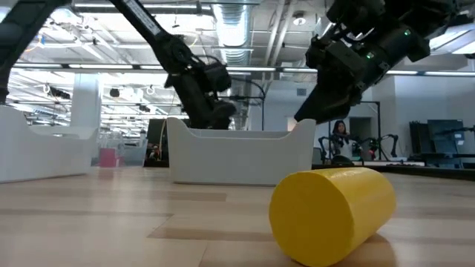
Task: Sort & place blocks by color
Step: Put the orange wooden block into the gray bin
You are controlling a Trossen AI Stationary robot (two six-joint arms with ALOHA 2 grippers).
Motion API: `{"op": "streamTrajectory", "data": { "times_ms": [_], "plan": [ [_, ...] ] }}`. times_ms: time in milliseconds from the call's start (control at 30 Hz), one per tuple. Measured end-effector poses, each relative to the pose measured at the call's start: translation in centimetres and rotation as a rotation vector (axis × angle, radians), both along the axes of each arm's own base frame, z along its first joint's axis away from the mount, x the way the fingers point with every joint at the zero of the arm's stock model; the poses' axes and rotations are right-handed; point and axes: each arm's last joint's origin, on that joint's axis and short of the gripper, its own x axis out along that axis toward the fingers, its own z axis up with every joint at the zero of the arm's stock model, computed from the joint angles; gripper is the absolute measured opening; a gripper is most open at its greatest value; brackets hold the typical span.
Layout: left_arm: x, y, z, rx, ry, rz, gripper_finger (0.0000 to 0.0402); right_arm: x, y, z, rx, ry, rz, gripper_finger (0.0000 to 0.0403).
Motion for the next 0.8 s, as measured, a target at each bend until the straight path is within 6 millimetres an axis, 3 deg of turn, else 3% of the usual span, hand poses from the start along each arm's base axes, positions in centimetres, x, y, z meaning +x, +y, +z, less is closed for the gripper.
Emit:
{"op": "streamTrajectory", "data": {
  "times_ms": [200, 333, 800],
  "plan": [
    [1.5, 1.0, -1.3, -0.107, 0.044, 0.036, 0.0241, -0.3, 0.9, -0.1, -0.009, 0.028, 0.039, 0.0238],
    [2.0, 1.4, -0.7, -0.089, 0.060, 0.069, 0.0240, -0.6, 1.5, 0.4, -0.015, 0.020, 0.073, 0.0238],
    [1.7, 1.7, -0.1, -0.074, 0.123, 0.127, 0.0212, -3.4, 2.9, 4.9, -0.047, -0.136, 0.145, 0.0238]
  ]
}}
